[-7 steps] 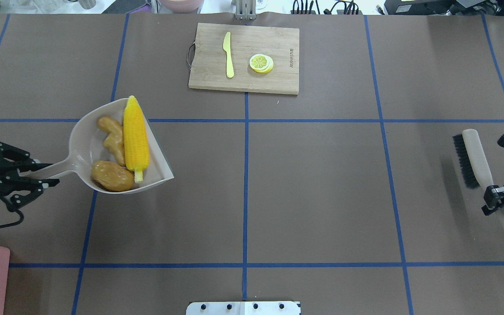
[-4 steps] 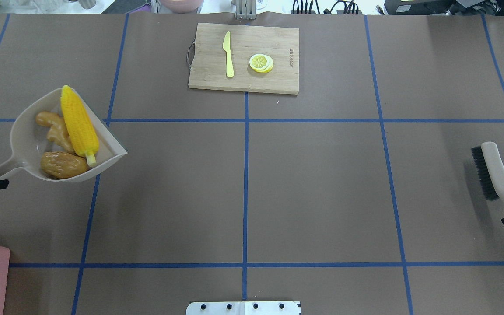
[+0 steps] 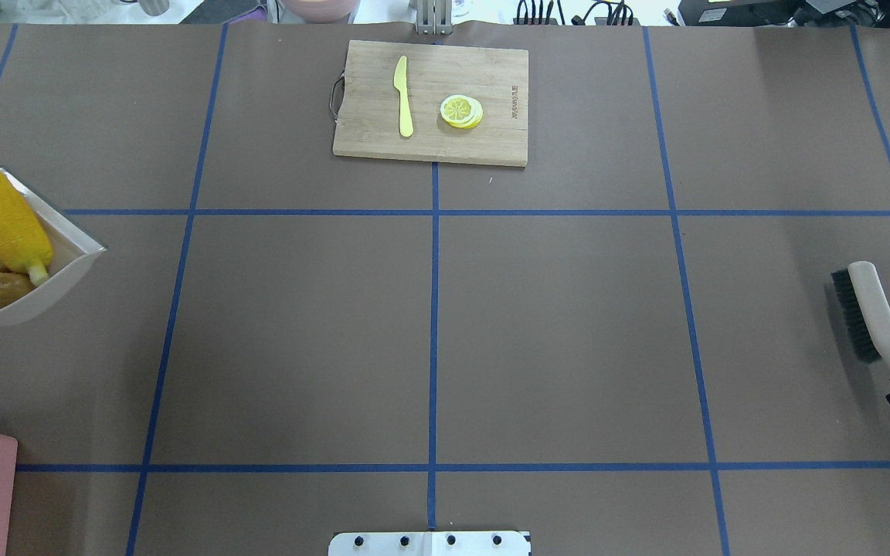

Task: Sweep and dump trash into bin
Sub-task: 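Tip the dustpan over the pink bin with the left gripper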

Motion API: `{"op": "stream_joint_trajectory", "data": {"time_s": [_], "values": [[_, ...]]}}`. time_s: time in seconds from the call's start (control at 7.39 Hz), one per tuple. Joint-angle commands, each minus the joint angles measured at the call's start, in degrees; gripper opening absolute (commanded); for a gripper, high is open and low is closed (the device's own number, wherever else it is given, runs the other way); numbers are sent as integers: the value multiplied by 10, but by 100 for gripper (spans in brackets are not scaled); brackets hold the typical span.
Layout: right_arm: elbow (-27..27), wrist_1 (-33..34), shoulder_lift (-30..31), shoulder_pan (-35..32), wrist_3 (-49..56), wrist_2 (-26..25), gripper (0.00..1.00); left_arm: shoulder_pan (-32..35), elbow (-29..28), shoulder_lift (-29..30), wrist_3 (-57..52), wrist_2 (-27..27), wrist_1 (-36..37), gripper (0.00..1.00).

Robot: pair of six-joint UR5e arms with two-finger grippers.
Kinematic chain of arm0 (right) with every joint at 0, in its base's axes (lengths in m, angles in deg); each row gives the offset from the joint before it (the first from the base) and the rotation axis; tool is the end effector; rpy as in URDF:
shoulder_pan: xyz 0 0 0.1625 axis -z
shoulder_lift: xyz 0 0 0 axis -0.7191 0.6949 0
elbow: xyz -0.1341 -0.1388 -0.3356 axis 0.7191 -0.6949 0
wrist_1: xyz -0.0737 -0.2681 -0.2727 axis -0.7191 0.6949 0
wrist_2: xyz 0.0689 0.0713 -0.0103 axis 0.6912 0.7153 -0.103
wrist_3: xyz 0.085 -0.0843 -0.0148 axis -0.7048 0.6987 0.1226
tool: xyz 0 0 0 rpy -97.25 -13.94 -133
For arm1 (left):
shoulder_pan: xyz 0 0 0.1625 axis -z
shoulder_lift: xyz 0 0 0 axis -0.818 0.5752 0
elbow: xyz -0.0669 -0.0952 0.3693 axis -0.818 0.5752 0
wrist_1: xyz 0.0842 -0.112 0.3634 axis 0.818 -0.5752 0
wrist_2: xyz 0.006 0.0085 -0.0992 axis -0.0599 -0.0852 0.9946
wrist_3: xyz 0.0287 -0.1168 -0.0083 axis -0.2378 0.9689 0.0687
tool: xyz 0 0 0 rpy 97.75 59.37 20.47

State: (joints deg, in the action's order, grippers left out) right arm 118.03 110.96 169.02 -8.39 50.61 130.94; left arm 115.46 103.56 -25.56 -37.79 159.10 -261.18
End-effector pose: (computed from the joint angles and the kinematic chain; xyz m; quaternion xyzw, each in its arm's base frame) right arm -0.1709 -0.3134 0.6046 -0.1425 -0.3908 -0.0773 0.9061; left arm 0.0421 -0.2315 0.5223 0.3538 0.4189 0.1485 0.8230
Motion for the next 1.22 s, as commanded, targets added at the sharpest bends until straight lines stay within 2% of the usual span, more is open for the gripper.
{"op": "stream_joint_trajectory", "data": {"time_s": [0.0, 0.14, 0.27, 0.41, 0.54, 0.68, 0.95, 1.08], "values": [[-1, 1, 0, 15, -3, 1, 0, 92, -2, -83, -99, 81, 2, 0], [-7, 1, -1, 17, -3, 1, 0, 116, -2, -110, -140, 121, 5, 0], [-15, 0, -5, 18, -4, 1, 5, 148, -2, -144, -205, 162, 16, 0], [-16, 1, -5, 18, -6, 1, 49, 194, -4, -178, -276, 210, 28, 0], [-16, 1, -5, 18, -7, 2, 71, 215, -4, -206, -340, 228, 35, 0], [-16, 0, -5, 18, -6, 3, 76, 235, -4, -235, -426, 229, 51, 0], [-16, 0, -6, 18, -5, 5, 100, 286, 3, -274, -616, 225, 133, 0], [-16, -1, -9, 18, -5, 5, 100, 299, 19, -290, -651, 224, 162, 0]]}}
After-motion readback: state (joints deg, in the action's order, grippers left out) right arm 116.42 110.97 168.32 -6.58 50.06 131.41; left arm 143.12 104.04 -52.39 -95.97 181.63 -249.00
